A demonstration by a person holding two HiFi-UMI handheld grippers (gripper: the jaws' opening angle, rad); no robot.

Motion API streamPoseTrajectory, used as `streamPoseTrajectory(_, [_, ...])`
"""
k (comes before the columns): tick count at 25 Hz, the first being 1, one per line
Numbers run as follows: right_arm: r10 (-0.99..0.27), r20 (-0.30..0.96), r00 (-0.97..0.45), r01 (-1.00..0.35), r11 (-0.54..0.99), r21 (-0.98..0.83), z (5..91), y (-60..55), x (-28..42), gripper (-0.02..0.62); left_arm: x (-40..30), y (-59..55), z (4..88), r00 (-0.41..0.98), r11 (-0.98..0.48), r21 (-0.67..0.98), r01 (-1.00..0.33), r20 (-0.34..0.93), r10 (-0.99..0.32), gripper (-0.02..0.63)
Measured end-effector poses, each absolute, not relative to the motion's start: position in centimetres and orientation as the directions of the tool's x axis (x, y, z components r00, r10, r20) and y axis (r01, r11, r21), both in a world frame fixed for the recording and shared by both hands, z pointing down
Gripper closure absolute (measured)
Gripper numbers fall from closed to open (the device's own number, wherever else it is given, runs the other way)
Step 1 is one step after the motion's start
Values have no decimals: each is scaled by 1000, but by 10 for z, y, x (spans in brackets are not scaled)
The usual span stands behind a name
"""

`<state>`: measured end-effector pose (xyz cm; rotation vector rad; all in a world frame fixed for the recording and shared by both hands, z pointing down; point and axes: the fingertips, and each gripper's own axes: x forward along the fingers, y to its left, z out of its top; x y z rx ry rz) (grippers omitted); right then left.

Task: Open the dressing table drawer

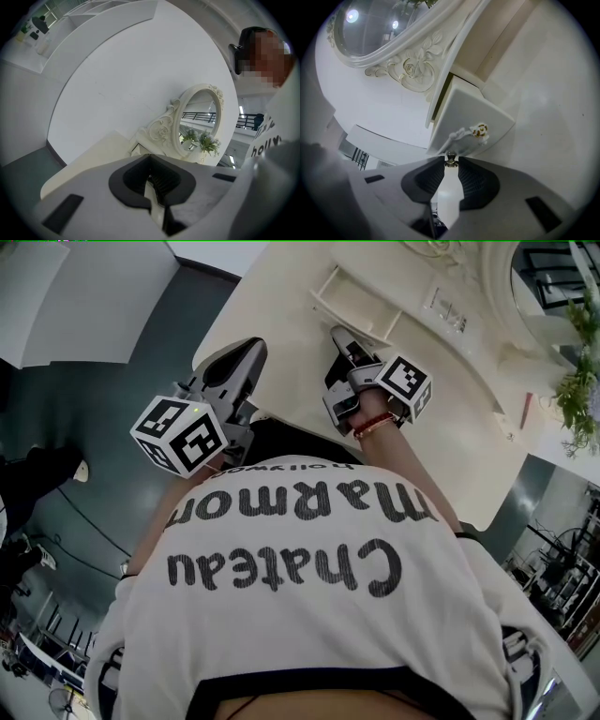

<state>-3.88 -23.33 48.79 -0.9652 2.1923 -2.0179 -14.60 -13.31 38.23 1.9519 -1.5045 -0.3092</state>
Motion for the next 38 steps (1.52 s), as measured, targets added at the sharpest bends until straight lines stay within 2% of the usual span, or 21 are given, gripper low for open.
streamPoseTrajectory(15, [-453,387,-804,-419,-31,-907,484,-238,-42,492,-153,-136,375,326,-153,606,-781,187,-927,583])
streamPoseTrajectory(28, [-510,389,-767,-423,-53,-904,489,-240,-34,492,-171,-139,355,374,-242,557,-794,135,-917,583])
streamPoseTrajectory(38, [-499,334,-800,-337,-88,-937,487,-238,-39,491,-174,-133,343,396,-271,543,-795,125,-910,583])
